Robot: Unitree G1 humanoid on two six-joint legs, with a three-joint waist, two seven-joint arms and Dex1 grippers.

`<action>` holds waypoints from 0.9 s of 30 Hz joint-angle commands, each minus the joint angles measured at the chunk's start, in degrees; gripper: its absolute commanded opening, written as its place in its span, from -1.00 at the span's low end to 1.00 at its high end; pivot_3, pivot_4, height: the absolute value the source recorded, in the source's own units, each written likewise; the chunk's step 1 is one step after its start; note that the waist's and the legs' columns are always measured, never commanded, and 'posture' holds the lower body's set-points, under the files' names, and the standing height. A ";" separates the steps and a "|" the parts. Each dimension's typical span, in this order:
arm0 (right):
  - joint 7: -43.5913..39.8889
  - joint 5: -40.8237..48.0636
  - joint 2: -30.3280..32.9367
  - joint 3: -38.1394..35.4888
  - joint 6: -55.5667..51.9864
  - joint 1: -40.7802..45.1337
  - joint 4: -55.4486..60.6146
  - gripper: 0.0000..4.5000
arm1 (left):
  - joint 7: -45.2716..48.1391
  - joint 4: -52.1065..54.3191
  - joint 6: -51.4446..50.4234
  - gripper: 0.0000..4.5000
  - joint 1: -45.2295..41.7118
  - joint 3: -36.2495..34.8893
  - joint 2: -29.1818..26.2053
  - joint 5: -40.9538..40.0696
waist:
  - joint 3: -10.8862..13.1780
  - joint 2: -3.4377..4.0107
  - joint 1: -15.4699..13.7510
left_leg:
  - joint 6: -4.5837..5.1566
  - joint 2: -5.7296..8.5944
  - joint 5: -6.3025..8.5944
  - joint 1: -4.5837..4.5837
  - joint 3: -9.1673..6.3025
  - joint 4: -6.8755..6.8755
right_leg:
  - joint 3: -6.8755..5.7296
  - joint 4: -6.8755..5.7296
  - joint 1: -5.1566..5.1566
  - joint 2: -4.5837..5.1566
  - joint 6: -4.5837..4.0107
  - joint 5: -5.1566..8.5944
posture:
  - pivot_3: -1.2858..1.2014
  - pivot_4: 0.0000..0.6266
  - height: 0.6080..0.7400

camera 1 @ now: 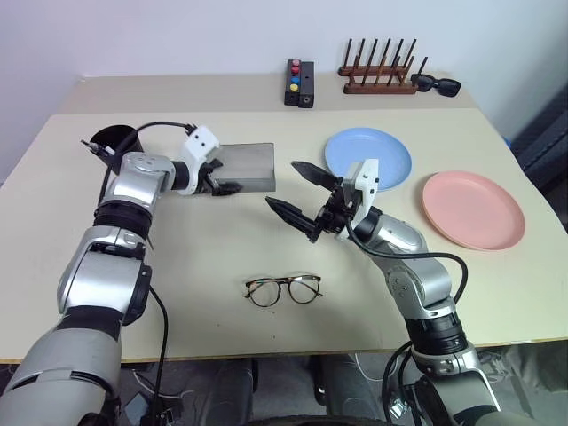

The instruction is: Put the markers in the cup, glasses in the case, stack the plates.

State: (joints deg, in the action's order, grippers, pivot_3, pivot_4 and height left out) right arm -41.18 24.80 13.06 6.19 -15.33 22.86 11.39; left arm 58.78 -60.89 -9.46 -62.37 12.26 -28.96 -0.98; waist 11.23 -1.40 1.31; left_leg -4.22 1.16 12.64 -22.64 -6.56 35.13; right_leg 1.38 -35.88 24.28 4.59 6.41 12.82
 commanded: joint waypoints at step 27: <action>-4.10 -1.26 15.63 -5.04 -1.23 -6.41 5.10 1.00 | 28.86 37.25 -1.15 -0.98 18.37 2.54 -4.09 -1.53 | 0.05 0.05 0.18 | 0.03 -0.02 0.01 -0.03 0.00 0.02 | 0.04 -0.03 0.01 0.01 -0.05 0.00 | 0.03 -0.52 1.00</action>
State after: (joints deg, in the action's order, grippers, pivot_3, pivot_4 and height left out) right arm -44.94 22.70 28.36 2.18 -16.94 16.24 14.23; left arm 86.57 -30.11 -8.67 -44.46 13.95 -32.12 -1.73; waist 11.28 -1.35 1.49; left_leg -4.20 1.13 12.65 -22.66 -6.57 35.16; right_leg 1.41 -35.93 24.29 4.59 6.35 12.82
